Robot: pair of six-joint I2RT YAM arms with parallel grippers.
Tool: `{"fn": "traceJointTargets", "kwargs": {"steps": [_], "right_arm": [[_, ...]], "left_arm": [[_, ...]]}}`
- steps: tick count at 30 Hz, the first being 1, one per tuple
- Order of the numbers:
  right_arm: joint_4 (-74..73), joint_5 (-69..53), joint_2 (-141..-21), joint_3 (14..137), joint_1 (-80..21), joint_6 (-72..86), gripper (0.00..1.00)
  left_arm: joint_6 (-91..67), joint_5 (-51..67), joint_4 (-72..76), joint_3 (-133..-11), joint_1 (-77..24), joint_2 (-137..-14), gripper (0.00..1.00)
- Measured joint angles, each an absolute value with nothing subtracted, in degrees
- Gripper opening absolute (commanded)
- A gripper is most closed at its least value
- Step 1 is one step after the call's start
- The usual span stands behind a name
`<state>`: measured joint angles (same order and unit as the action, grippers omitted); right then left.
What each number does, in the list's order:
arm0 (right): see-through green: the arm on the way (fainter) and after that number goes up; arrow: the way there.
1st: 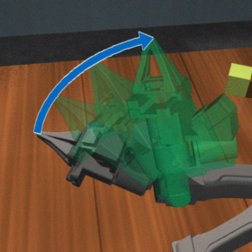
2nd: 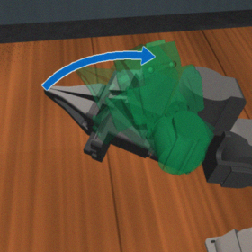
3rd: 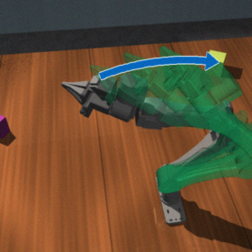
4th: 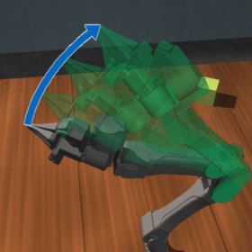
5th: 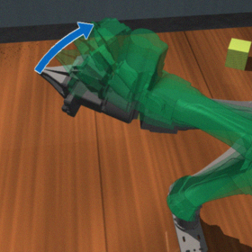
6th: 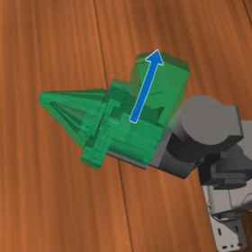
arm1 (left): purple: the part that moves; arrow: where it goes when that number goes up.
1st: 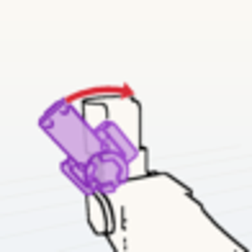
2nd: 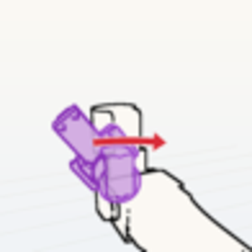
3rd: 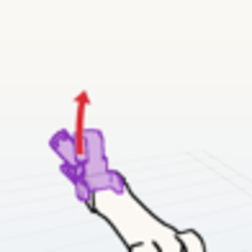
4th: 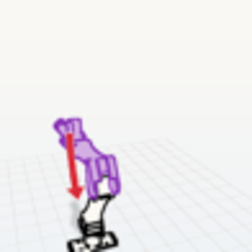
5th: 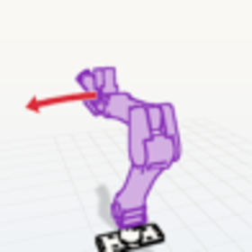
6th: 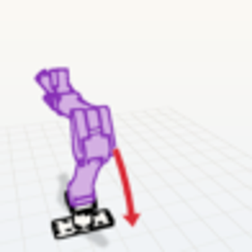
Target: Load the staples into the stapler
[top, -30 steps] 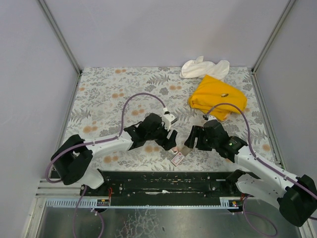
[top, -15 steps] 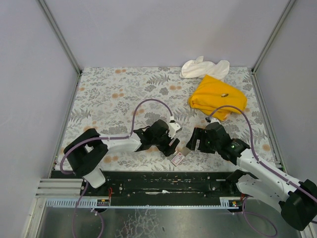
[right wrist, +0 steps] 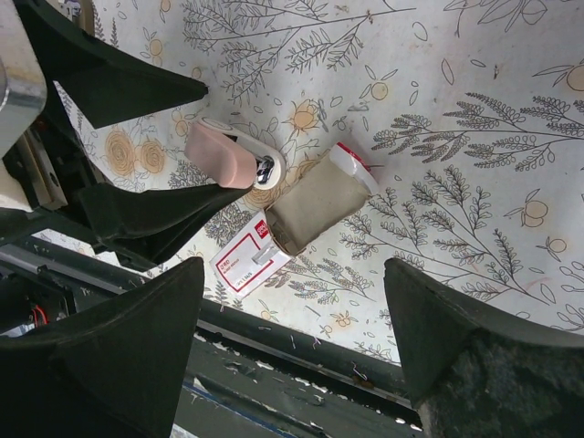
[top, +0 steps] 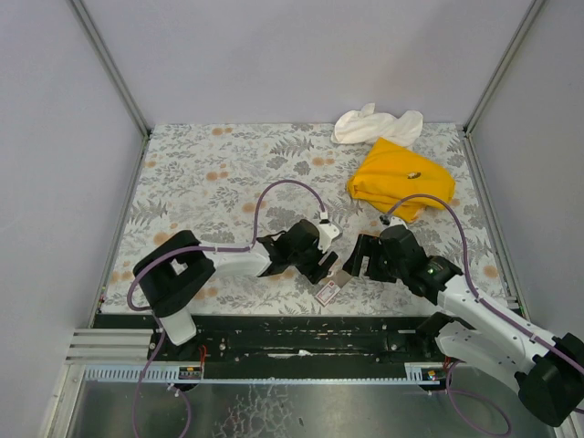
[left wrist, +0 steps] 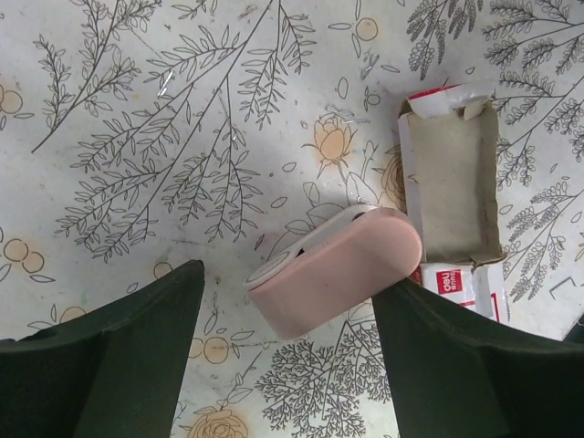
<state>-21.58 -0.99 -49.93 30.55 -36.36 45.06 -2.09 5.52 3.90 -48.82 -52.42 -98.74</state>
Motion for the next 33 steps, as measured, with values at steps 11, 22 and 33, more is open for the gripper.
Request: {"fn": "traceJointTargets", "kwargs": {"steps": [11,22,33], "right_arm": [[-22.5,-1.0,-49.3,30.5,-36.4,45.1,0.87],[-23.5,-0.6,-47.8,30.5,-36.3,45.3,0.88],[-23.5,-0.6,-47.8,29.9,-36.3,45.7,0.88]], "left_arm": [[-0.1,7.0,4.5,-52.2,-52.5,-102.0,0.67],[-0.4,6.9,7.3,-50.8,-52.5,-102.0,0.60],[-3.4,4.4,10.3,-44.8,-53.5,-97.9,0.48]]}}
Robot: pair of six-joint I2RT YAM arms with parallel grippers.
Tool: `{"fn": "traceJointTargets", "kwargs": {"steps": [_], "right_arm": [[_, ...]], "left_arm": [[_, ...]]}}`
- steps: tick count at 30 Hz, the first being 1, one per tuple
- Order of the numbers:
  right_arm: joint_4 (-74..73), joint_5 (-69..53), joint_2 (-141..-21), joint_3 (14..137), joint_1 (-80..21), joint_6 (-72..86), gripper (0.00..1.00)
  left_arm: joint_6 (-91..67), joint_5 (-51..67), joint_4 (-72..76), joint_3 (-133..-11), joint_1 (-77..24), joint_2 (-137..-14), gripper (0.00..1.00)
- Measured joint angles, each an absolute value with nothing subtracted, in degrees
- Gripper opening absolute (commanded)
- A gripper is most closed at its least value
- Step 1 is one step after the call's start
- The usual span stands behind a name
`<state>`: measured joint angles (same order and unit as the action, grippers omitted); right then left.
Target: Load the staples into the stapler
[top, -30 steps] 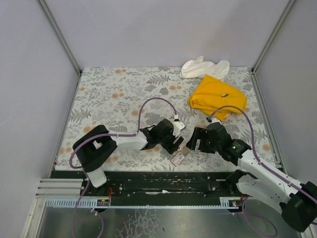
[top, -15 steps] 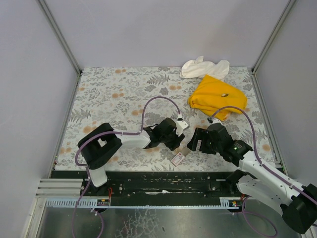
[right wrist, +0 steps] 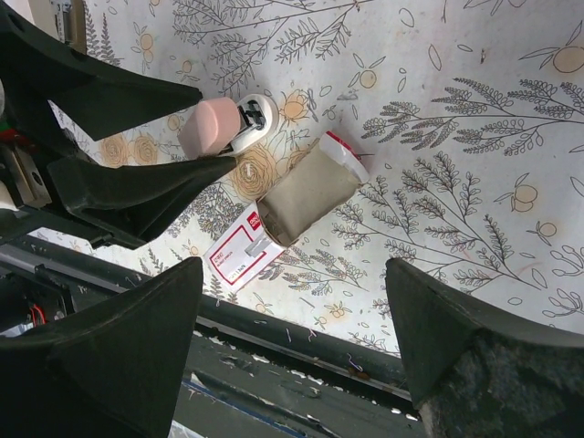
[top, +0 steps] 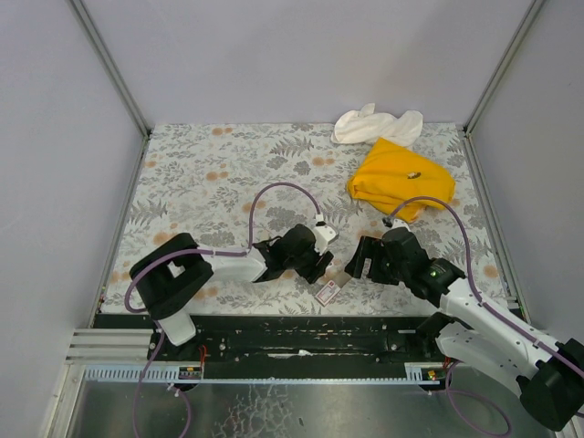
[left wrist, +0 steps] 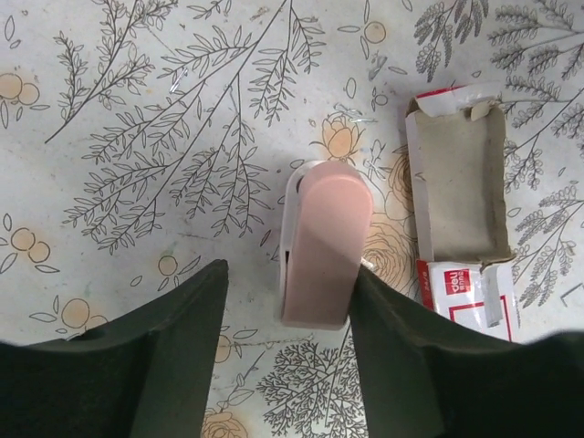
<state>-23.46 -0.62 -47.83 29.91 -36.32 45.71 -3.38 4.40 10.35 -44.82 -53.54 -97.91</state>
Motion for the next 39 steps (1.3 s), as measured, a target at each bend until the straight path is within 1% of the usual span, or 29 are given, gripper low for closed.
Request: {"fn": "traceJointTargets", "kwargs": {"steps": [3,4,6,7,8,14,17,23,30,32,33,34,35,36,37,38,39], "right_arm": [[-23.5,-0.6,-47.8,29.9,-36.3,45.9,0.90],[-23.4,-0.6,-47.7,29.8,-36.3,46.1,0.92],[-23.2,-0.7,-47.5,29.6,-36.3,46.6,0.98],[-22.9,-0.7,-47.3,29.4,-36.3,47.0,1.00],[-22.2,-0.8,-47.1,29.0,-36.3,47.6,0.99],[-13.4,-5.2,-47.3,24.3,-36.3,53.9,0.99],[-7.2,-8.5,-49.1,21.9,-36.2,58.1,0.99],[2.9,-14.5,-51.7,20.9,-36.2,64.5,0.99],[10.5,-18.8,-52.7,20.9,-36.2,68.0,0.98],[11.5,-19.8,-54.1,20.9,-36.2,68.4,0.88],[11.8,-20.2,-54.8,20.9,-36.2,68.4,0.81],[12.3,-20.9,-56.0,20.9,-36.2,68.6,0.68],[12.8,-21.7,-57.3,21.0,-36.2,68.5,0.46],[13.0,-22.4,-58.5,21.1,-36.2,68.5,0.20],[13.4,-23.3,-59.6,21.4,-36.3,68.3,0.03],[13.6,-23.5,-60.4,21.7,-36.4,67.9,0.00],[13.3,-23.7,-60.8,21.9,-36.2,67.4,0.00]], "left_arm": [[-3.4,3.6,10.5,-44.6,-53.7,-97.9,0.35],[-3.5,3.5,10.6,-44.6,-53.8,-97.9,0.28],[-3.8,3.1,10.7,-44.4,-54.1,-97.8,0.09],[-4.0,2.8,11.2,-44.0,-54.3,-97.6,0.03],[-4.3,2.5,11.5,-43.6,-54.4,-97.4,0.00],[-9.5,2.5,13.1,-36.6,-55.3,-90.8,0.00],[-14.2,3.8,13.8,-32.7,-55.9,-83.4,0.00],[-18.9,5.9,15.9,-32.4,-55.9,-76.7,0.00],[-21.5,8.2,15.9,-32.4,-56.7,-75.3,0.00],[-21.9,8.8,15.9,-32.4,-57.2,-74.7,0.00],[-22.0,9.0,15.9,-32.4,-57.6,-74.4,0.00],[-22.1,9.1,15.9,-32.4,-57.8,-74.3,0.00],[-22.2,9.1,15.9,-32.4,-58.0,-74.2,0.00],[-22.2,9.1,15.9,-32.4,-58.2,-74.2,0.00],[-22.2,9.1,15.4,-32.4,-58.3,-74.3,0.00],[-22.3,9.1,14.8,-32.4,-58.5,-74.3,0.00],[-22.5,9.0,14.6,-32.4,-58.5,-74.2,0.00]]}}
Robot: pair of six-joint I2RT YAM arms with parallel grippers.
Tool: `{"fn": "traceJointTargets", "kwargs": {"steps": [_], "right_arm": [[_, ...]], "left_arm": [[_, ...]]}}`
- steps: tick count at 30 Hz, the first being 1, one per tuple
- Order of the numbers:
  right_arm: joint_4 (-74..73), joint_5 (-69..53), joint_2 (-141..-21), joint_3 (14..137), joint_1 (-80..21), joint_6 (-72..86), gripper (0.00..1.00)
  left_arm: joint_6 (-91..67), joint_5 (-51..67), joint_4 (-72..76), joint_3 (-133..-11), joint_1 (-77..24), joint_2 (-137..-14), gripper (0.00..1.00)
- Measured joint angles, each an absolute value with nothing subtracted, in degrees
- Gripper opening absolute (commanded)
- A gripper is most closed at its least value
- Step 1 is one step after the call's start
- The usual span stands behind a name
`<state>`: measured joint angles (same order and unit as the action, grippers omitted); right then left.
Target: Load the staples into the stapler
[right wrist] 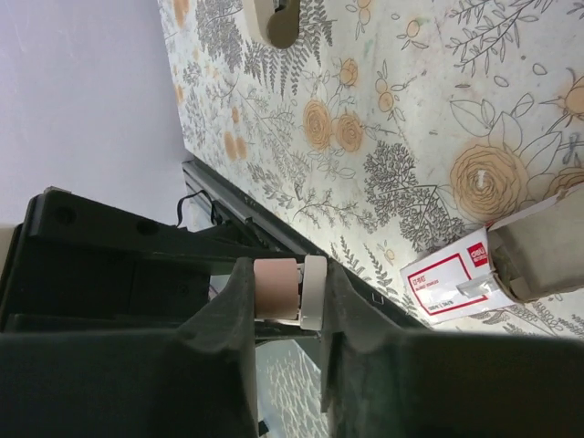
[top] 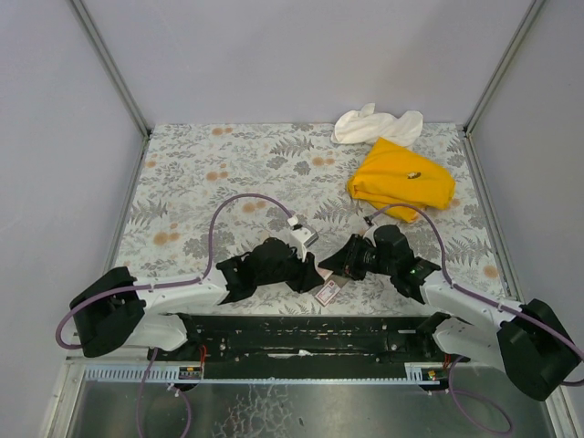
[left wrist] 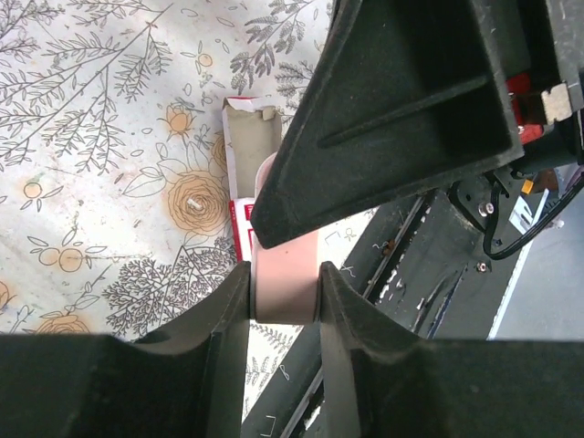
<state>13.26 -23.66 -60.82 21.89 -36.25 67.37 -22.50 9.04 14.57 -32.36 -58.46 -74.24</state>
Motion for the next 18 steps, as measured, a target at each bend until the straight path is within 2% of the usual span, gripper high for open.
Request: {"fn": "traceJointTargets", "kwargs": {"steps": [4,5,8,9,10,18], "right_arm": [[12.5,-23.5,-60.2,22.0,-36.3,67.2,0.00],[12.1,-23.4,-59.7,22.0,-36.3,67.1,0.06],[11.2,-23.2,-58.8,22.0,-36.3,67.0,0.76],[11.0,-23.2,-58.8,22.0,-36.3,67.0,0.89],[11.0,-23.3,-58.7,22.1,-36.4,67.1,0.98],[7.3,-20.9,-55.8,23.6,-36.6,64.2,0.99]], "left_arm": [[-22.9,8.7,14.5,-32.4,-58.6,-74.2,0.00],[-22.9,8.7,14.6,-32.4,-58.7,-74.2,0.00],[-22.9,8.6,14.9,-32.4,-58.8,-74.2,0.00],[-22.9,8.6,14.9,-32.4,-58.8,-74.2,0.00],[-22.9,8.5,14.9,-32.4,-58.8,-74.2,0.00],[-22.9,7.2,14.2,-32.4,-58.8,-74.1,0.00]]}}
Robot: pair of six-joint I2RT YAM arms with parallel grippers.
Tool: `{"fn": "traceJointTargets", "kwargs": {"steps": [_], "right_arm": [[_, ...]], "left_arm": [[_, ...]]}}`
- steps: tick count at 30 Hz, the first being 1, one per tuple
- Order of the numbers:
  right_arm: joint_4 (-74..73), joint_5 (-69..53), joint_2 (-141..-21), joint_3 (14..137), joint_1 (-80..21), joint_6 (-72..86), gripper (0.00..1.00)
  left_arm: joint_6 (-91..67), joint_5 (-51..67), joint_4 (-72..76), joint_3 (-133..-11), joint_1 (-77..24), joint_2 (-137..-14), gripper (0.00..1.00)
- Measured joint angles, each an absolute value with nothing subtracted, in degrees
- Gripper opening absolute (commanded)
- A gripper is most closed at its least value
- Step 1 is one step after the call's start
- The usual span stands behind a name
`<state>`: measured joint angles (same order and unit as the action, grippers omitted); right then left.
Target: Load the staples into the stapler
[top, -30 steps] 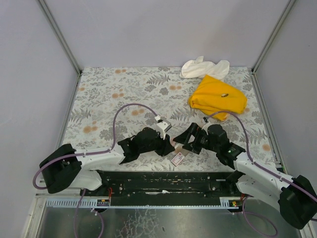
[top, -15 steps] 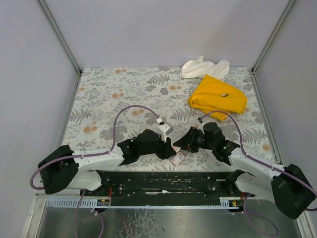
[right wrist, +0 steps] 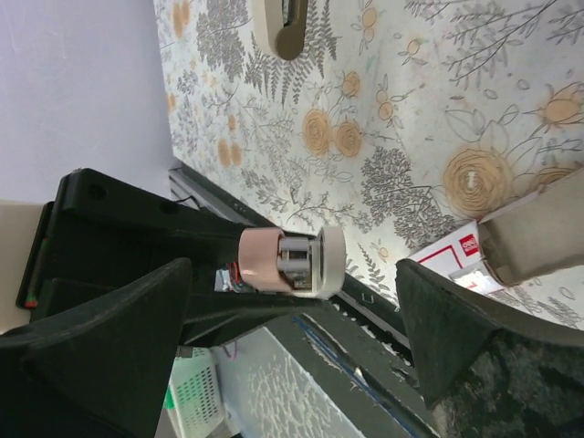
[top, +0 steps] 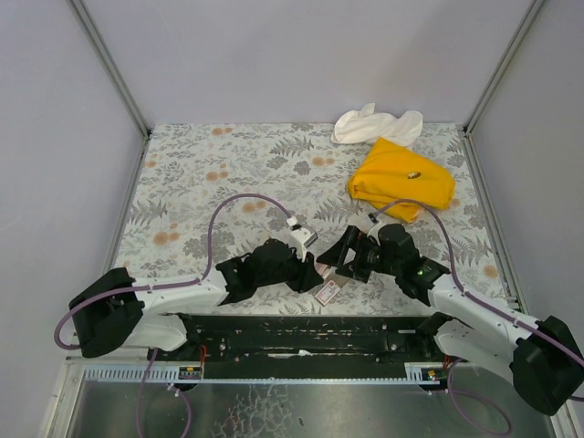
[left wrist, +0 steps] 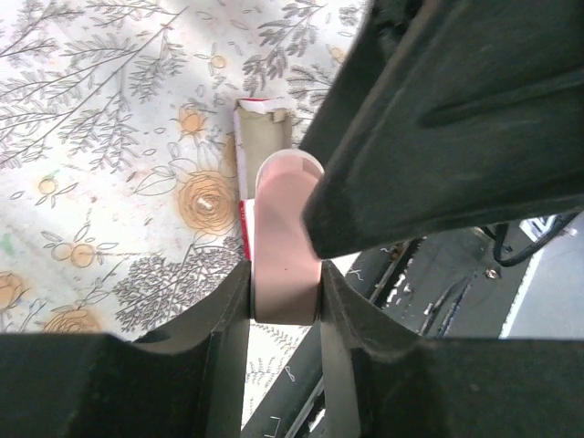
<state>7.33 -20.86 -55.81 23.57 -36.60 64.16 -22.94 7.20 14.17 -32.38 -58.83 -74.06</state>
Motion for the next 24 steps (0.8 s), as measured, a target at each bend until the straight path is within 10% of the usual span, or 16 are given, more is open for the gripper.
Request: {"fn": "traceJointTargets", "kwargs": {"steps": [18,24], "right_arm": [[-23.8,1.5,-51.2,36.3,-36.6,47.7,0.99],[-24.6,2.4,-52.0,36.3,-36.6,46.3,0.99]], "left_arm": [[-28.5,-15.4,-5.2,-42.4,-44.5,-88.6,0.00],[-28.5,-15.7,-6.7,-43.7,-44.2,-90.8,0.42]]}}
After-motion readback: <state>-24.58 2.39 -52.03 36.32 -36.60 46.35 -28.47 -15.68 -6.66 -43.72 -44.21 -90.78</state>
